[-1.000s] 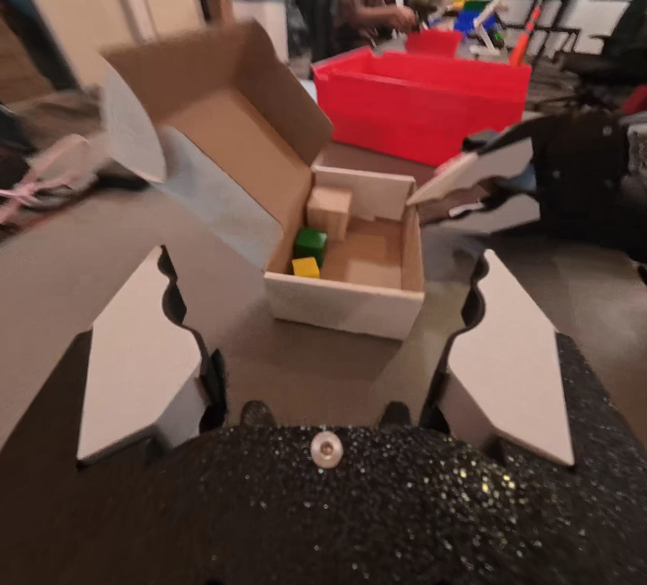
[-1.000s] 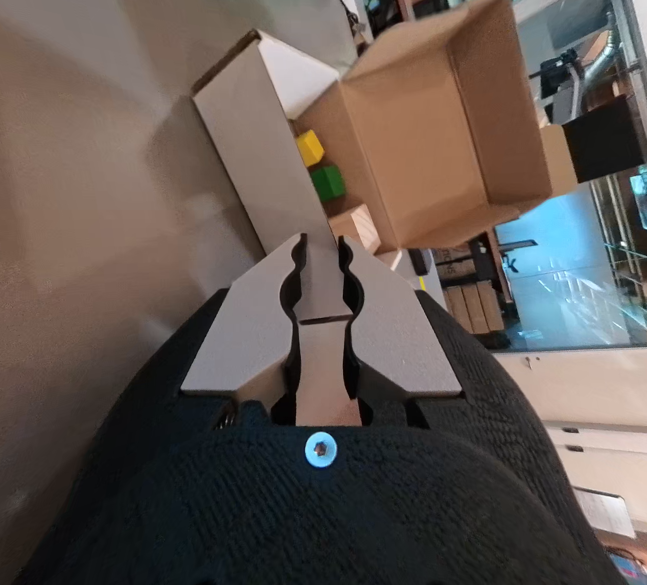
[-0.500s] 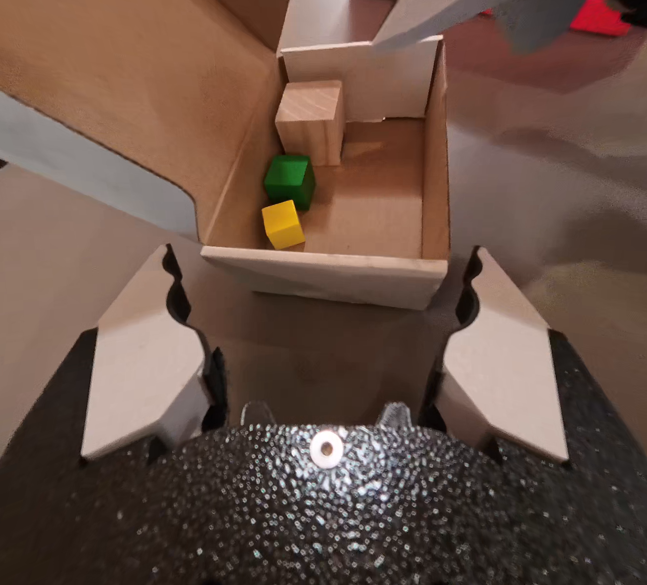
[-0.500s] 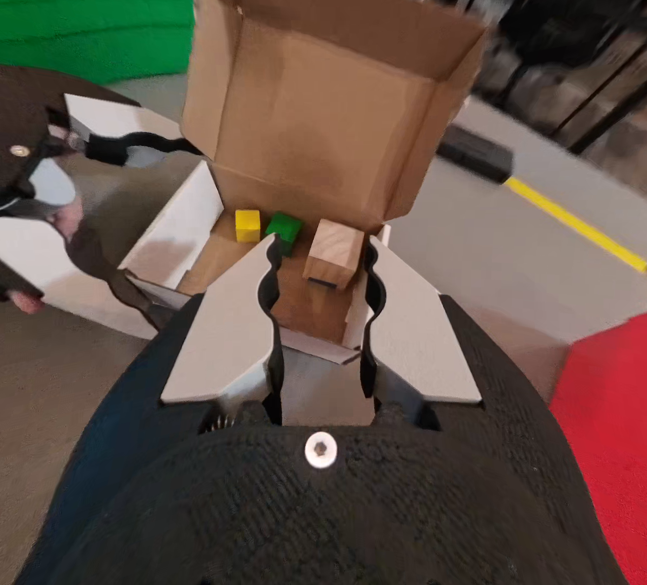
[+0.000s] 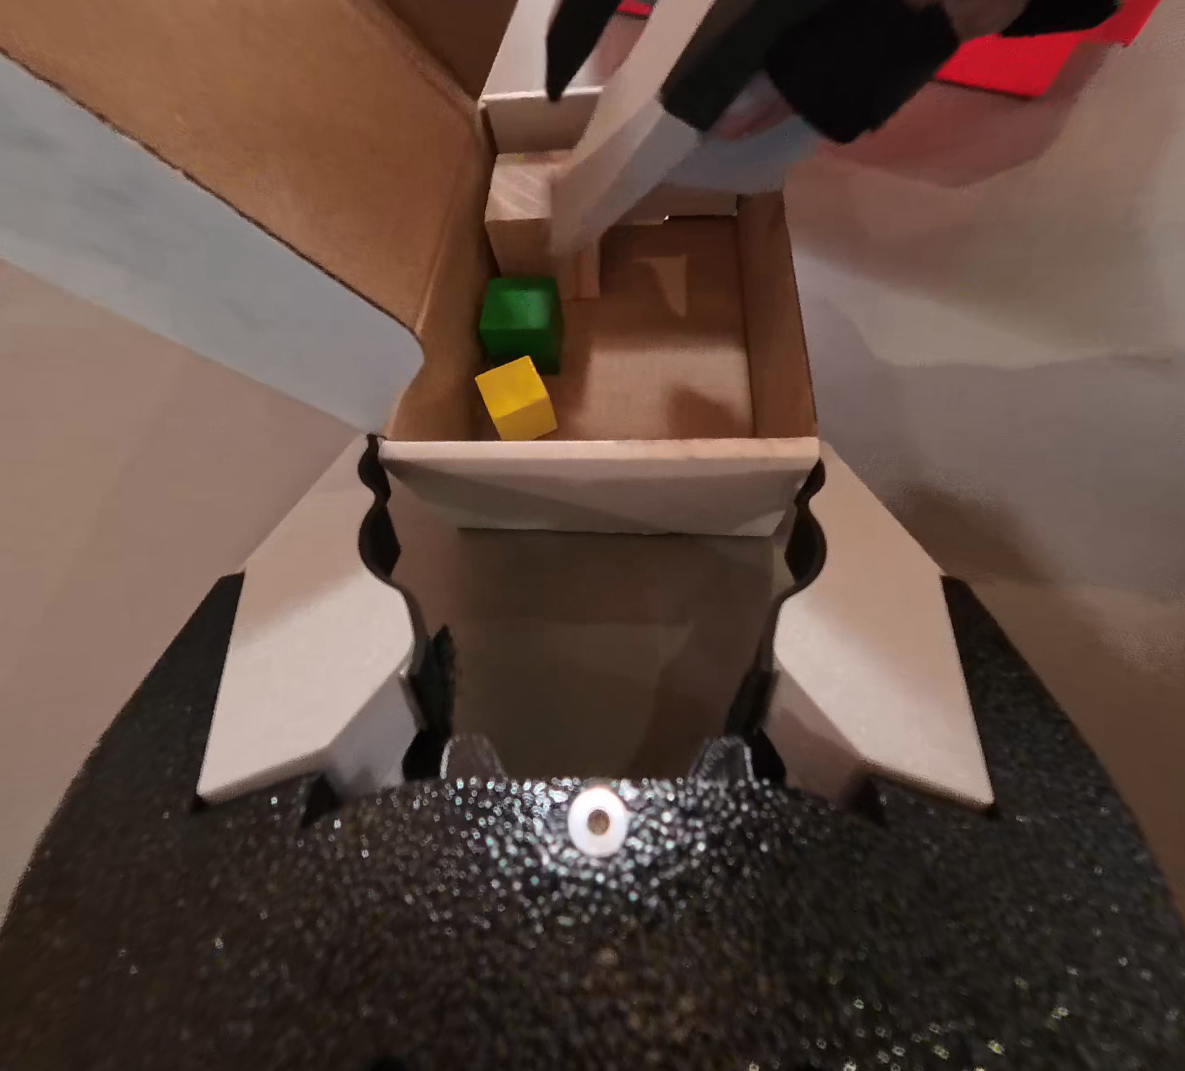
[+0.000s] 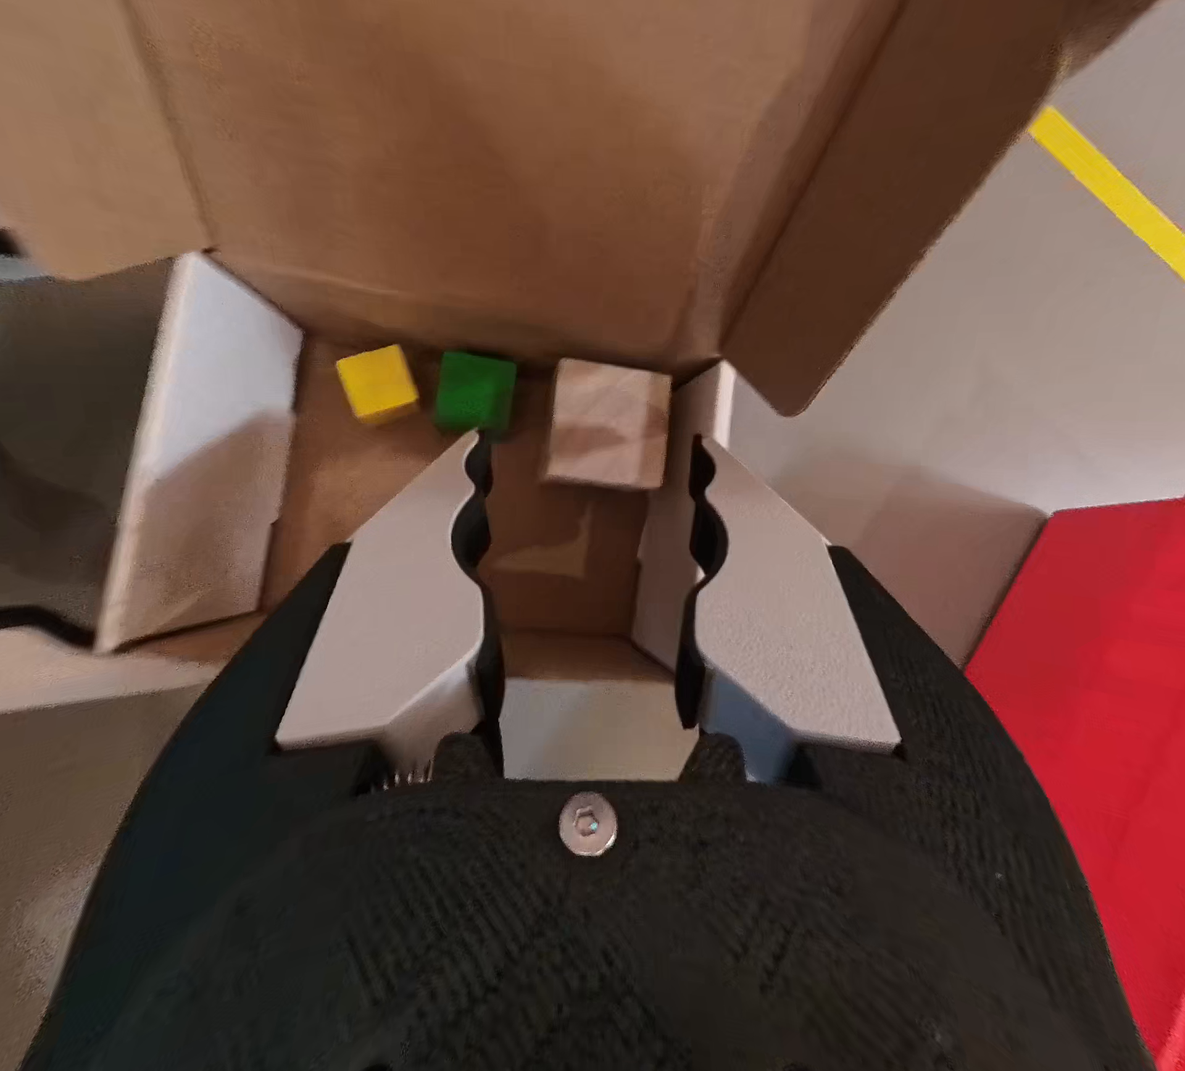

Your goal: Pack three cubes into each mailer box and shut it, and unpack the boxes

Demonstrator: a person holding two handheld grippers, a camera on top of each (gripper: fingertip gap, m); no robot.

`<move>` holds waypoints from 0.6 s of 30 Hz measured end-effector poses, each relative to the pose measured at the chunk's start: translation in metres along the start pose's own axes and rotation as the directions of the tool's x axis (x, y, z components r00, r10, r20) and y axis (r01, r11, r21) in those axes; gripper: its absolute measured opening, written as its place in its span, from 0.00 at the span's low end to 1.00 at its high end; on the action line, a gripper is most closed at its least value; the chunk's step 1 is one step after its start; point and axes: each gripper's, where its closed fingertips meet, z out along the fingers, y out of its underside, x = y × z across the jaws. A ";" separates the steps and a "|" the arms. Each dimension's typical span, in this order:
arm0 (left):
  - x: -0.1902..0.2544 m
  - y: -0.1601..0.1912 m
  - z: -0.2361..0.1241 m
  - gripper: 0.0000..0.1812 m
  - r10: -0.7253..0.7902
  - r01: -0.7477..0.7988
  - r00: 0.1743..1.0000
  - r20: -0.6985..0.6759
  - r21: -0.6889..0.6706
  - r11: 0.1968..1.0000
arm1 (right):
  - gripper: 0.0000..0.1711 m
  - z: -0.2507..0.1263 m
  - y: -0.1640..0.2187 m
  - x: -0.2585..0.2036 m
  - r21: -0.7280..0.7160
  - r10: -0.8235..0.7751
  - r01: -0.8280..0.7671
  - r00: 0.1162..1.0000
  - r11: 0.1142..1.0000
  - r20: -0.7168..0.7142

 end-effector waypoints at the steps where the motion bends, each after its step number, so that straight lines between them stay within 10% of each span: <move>1: 0.000 0.000 0.000 0.69 -0.001 0.001 1.000 0.000 -0.001 1.000 | 0.34 -0.005 -0.001 -0.007 0.002 -0.011 0.011 1.000 1.000 0.013; 18: 0.001 0.002 -0.001 0.68 0.003 -0.003 1.000 0.016 -0.005 1.000 | 0.31 0.018 0.005 0.000 -0.071 0.032 -0.032 0.999 0.997 -0.010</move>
